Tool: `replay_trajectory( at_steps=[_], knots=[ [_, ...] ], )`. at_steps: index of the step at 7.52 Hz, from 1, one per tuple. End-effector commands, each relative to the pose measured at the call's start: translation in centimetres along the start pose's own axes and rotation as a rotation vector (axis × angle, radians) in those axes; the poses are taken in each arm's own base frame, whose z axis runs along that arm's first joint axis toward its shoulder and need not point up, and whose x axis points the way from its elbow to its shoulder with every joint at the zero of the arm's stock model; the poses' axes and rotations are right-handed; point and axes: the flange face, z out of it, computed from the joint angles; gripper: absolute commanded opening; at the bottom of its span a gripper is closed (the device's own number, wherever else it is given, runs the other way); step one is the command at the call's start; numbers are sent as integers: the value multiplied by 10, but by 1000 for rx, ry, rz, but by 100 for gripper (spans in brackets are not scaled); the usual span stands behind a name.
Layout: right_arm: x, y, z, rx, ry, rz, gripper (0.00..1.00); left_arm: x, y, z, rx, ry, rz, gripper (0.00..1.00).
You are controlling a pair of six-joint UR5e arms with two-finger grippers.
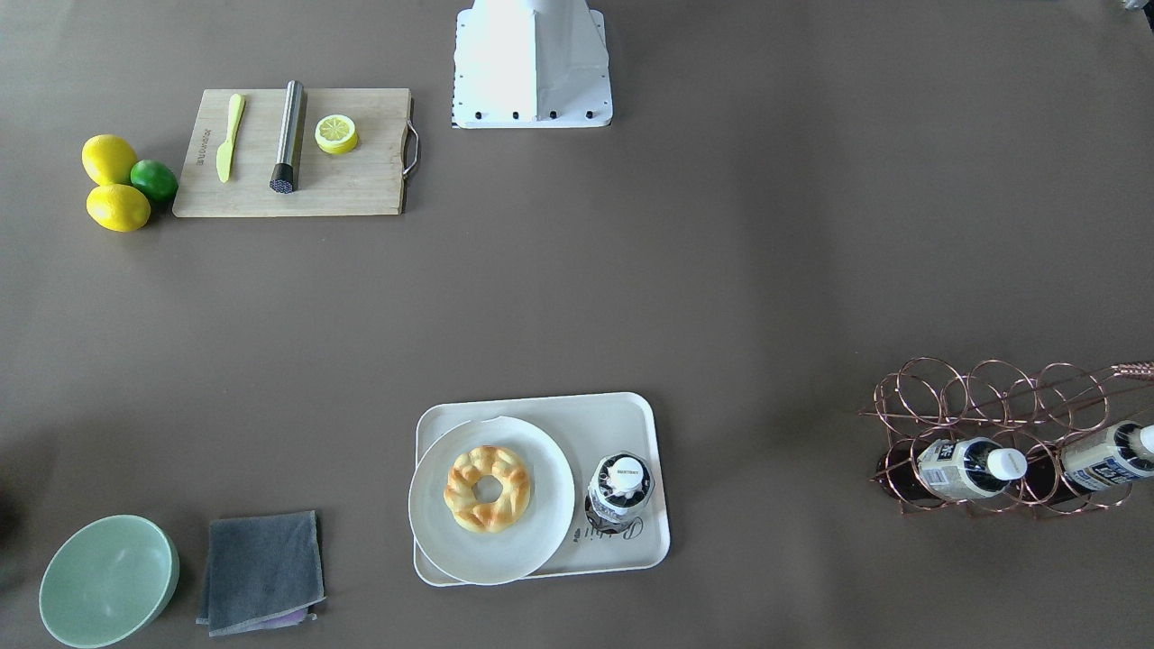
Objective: Place tea on tray
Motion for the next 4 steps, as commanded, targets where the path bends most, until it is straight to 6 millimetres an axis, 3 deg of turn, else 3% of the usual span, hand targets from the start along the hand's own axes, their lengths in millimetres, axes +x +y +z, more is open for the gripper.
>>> replay_trajectory(
  at_steps=[1,4],
  knots=[
    [-15,-15,13,-22,-16,-32,100,-5,5,1,14,-4,6,98],
    [-37,-34,33,-57,-33,-46,100,-9,9,6,14,-8,4,98]
  ],
)
